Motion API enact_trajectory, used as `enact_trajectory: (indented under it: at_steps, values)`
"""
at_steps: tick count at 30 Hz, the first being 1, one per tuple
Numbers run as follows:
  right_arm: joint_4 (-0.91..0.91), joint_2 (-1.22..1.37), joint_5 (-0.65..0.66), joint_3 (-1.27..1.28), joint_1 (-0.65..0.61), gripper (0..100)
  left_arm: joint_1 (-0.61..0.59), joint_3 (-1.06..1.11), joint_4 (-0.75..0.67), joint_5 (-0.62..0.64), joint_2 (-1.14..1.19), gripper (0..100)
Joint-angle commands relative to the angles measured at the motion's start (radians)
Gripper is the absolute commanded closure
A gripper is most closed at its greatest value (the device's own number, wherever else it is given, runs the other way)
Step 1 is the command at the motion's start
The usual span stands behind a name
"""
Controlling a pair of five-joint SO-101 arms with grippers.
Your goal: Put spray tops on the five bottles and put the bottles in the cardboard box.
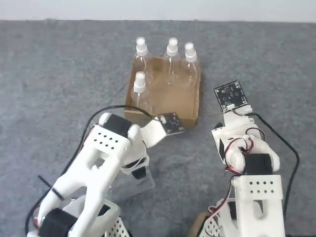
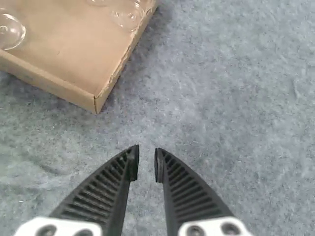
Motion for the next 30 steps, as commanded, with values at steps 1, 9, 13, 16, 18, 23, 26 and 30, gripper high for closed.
enact_trajectory:
  at_steps: [1, 9, 13, 16, 18, 23, 26, 30]
  values:
    - [-0.001, -0.033, -0.012, -0.017, 0.015, 97.8, -0.018, -0.199, 0.146, 0.034, -0.006, 77]
    - [0.002, -0.033, -0.012, -0.017, 0.008, 97.7, -0.258, -0.374, 0.187, 0.034, -0.006, 77]
    - [0.007, -0.033, -0.012, -0.017, 0.007, 97.7, -0.382, -0.38, 0.186, 0.035, -0.006, 77]
    - [0.004, -0.031, -0.012, -0.015, 0.007, 97.7, -0.479, -0.378, 0.175, 0.051, -0.006, 80]
    - [0.001, -0.031, -0.012, -0.014, 0.007, 97.7, -0.532, -0.374, 0.146, 0.109, -0.006, 85]
    - [0.007, -0.031, -0.011, -0.012, 0.005, 97.7, -0.611, -0.338, 0.097, 0.173, -0.006, 98]
    - [0.008, -0.031, -0.005, -0.012, -0.021, 97.7, -0.658, -0.334, 0.086, 0.218, -0.006, 99]
    - [0.01, -0.031, -0.003, -0.012, -0.039, 97.7, -0.733, -0.332, 0.04, 0.284, -0.006, 99]
